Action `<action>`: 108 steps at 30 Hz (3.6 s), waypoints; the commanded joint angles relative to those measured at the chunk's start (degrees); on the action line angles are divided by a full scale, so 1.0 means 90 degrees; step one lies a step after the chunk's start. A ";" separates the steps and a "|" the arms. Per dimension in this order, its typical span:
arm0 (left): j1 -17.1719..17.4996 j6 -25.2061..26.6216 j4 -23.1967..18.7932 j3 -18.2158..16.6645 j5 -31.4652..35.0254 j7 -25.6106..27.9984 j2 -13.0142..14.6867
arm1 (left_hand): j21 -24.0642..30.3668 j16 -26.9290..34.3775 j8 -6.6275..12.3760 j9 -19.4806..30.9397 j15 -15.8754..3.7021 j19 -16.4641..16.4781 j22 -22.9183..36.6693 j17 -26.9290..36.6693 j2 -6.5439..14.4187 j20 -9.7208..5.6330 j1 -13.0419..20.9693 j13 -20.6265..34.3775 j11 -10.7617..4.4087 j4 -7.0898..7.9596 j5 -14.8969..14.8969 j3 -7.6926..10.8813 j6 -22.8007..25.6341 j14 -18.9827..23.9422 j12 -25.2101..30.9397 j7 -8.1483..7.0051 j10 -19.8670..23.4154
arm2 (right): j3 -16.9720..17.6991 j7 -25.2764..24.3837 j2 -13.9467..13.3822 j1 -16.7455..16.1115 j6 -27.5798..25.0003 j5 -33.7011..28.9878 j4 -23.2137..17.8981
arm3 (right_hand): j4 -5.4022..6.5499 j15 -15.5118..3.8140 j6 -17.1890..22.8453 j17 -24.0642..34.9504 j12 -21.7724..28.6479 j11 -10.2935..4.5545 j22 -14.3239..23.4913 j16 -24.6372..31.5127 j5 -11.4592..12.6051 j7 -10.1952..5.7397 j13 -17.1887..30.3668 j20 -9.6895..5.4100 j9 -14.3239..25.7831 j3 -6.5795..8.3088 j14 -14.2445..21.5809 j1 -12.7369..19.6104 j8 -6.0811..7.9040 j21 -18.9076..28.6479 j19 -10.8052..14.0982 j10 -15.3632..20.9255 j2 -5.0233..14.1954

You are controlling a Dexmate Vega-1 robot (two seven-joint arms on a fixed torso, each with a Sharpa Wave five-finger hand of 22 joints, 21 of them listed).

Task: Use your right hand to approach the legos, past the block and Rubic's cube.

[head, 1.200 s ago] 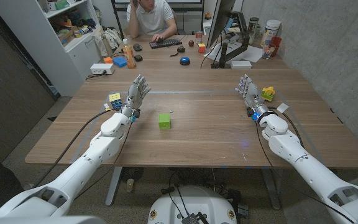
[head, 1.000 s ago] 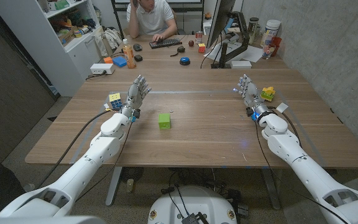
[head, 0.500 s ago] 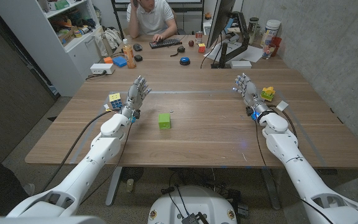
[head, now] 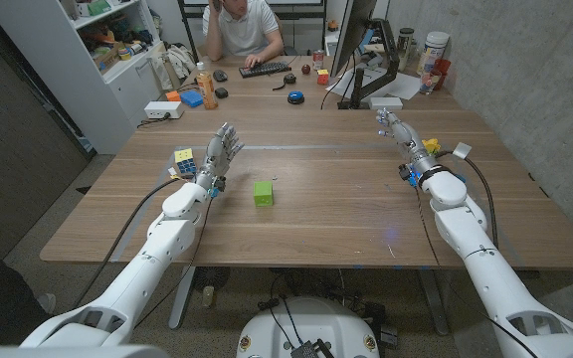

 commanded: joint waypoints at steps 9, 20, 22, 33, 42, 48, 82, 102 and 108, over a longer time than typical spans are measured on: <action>-0.0087 0.0132 0.0071 -0.0072 0.0225 0.0007 -0.0170 | -0.0035 0.0039 0.0042 0.0011 -0.0002 0.0059 0.0011 0.0012 0.0771 -0.0183 -0.0014 0.0019 0.0002 -0.0010 0.0050 0.0012 -0.0107 -0.0041 0.0043 -0.0005 0.0001 | -0.0883 -0.1378 -0.0996 0.0410 -0.0663 -0.2770 -0.0352 | -0.0240 0.0112 0.0276 0.0022 -0.0036 -0.0156 0.0009 -0.0117 0.0025 -0.0046 0.0012 0.0391 0.0007 -0.0134 0.0130 0.0165 0.0018 -0.0223 0.0051 0.0124 -0.0441; -0.0010 0.0232 -0.0100 -0.0067 0.0312 0.0134 -0.0190 | -0.0050 0.0037 0.0037 0.0012 -0.0010 0.0063 0.0012 0.0012 0.0770 -0.0184 -0.0015 0.0019 0.0010 -0.0009 0.0054 0.0004 -0.0116 -0.0042 0.0041 -0.0017 0.0001 | -0.1721 -0.2482 -0.1448 0.0828 -0.1732 -0.4621 -0.0217 | -0.0377 -0.0037 0.0308 0.0035 -0.0111 -0.0445 0.0012 -0.0241 0.0056 -0.0277 0.0019 0.0857 0.0017 -0.0242 0.0262 0.0322 -0.0058 -0.0455 0.0154 0.0043 -0.0643; -0.0001 0.0256 -0.0127 -0.0059 0.0325 0.0148 -0.0191 | -0.0053 0.0036 0.0037 0.0012 0.0000 0.0064 0.0012 0.0012 0.0770 -0.0181 -0.0015 0.0019 0.0015 -0.0009 0.0054 0.0002 -0.0116 -0.0043 0.0040 -0.0008 0.0000 | -0.1828 -0.2593 -0.1507 0.0915 -0.1910 -0.4823 -0.0145 | -0.0391 -0.0078 0.0317 0.0037 -0.0106 -0.0484 0.0013 -0.0239 0.0060 -0.0324 0.0020 0.0882 0.0019 -0.0264 0.0333 0.0332 -0.0064 -0.0486 0.0176 0.0061 -0.0678; 0.0037 0.0313 -0.0242 -0.0026 0.0398 0.0234 -0.0215 | -0.0064 0.0036 0.0038 0.0012 -0.0002 0.0072 0.0013 0.0012 0.0770 -0.0177 -0.0016 0.0020 0.0017 -0.0009 0.0058 -0.0004 -0.0112 -0.0039 0.0039 -0.0007 0.0002 | -0.2155 -0.2769 -0.1650 0.1255 -0.3031 -0.5501 0.0229 | -0.0496 -0.0212 0.0164 0.0048 -0.0115 -0.0621 0.0022 -0.0299 0.0083 -0.0509 0.0029 0.0908 0.0029 -0.0405 0.0574 0.0419 -0.0161 -0.0624 0.0418 0.0047 -0.0930; 0.0060 0.0393 -0.0358 0.0013 0.0466 0.0323 -0.0226 | -0.0077 0.0039 0.0037 0.0012 -0.0007 0.0078 0.0013 0.0012 0.0773 -0.0180 -0.0015 0.0020 0.0002 -0.0009 0.0062 -0.0009 -0.0112 -0.0026 0.0039 -0.0008 0.0004 | -0.2217 -0.2542 -0.1614 0.1450 -0.3792 -0.5621 0.0610 | -0.0611 -0.0193 -0.0055 0.0052 -0.0158 -0.0679 0.0034 -0.0375 0.0114 -0.0555 0.0037 0.0912 0.0040 -0.0452 0.0661 0.0579 -0.0219 -0.0693 0.0635 -0.0096 -0.1052; 0.0047 0.0415 -0.0372 0.0026 0.0485 0.0355 -0.0246 | -0.0085 0.0038 0.0037 0.0013 -0.0006 0.0079 0.0013 0.0012 0.0774 -0.0176 -0.0015 0.0020 0.0011 -0.0009 0.0064 -0.0012 -0.0111 -0.0027 0.0040 -0.0004 0.0007 | -0.2217 -0.2300 -0.1583 0.1521 -0.4164 -0.5599 0.0785 | -0.0643 -0.0180 -0.0115 0.0054 -0.0162 -0.0708 0.0038 -0.0399 0.0122 -0.0609 0.0041 0.0914 0.0044 -0.0469 0.0710 0.0626 -0.0226 -0.0709 0.0741 -0.0129 -0.1082; -0.0093 0.0548 -0.0248 0.0095 0.0558 0.0409 -0.0283 | -0.0129 0.0031 0.0036 0.0013 -0.0003 0.0105 0.0015 0.0012 0.0779 -0.0173 -0.0012 0.0022 0.0012 -0.0010 0.0077 -0.0026 -0.0109 -0.0028 0.0035 -0.0004 0.0004 | -0.2415 -0.1635 -0.1156 0.1988 -0.4596 -0.5242 0.1979 | -0.0690 -0.0014 -0.0458 0.0068 -0.0162 -0.0650 0.0053 -0.0585 0.0099 -0.0683 0.0056 0.0935 0.0065 -0.0635 0.0829 0.0664 -0.0245 -0.0825 0.1251 -0.0296 -0.1218; -0.0296 0.0532 0.0136 0.0135 0.0550 0.0298 -0.0322 | -0.0152 0.0029 0.0032 0.0014 -0.0006 0.0113 0.0016 0.0012 0.0776 -0.0174 -0.0013 0.0022 0.0006 -0.0010 0.0083 -0.0035 -0.0117 -0.0026 0.0036 -0.0012 0.0008 | -0.2420 -0.2250 -0.0947 0.2170 -0.4654 -0.5213 0.2495 | -0.0905 -0.0048 -0.0548 0.0083 -0.0166 -0.1037 0.0042 -0.0800 0.0127 -0.1017 0.0070 0.0948 0.0076 -0.0777 0.0854 0.0989 -0.0170 -0.1076 0.1627 -0.0498 -0.1389; -0.0382 0.0494 0.0263 0.0163 0.0555 0.0260 -0.0360 | -0.0158 0.0027 0.0033 0.0014 -0.0005 0.0115 0.0016 0.0012 0.0775 -0.0173 -0.0013 0.0022 0.0012 -0.0010 0.0084 -0.0037 -0.0117 -0.0027 0.0036 -0.0001 0.0009 | -0.2457 -0.2129 -0.0993 0.2199 -0.4673 -0.5233 0.2490 | -0.0908 -0.0069 -0.0492 0.0087 -0.0118 -0.1039 0.0045 -0.0806 0.0141 -0.1022 0.0074 0.0945 0.0085 -0.0825 0.0917 0.0979 -0.0141 -0.1114 0.1697 -0.0398 -0.1415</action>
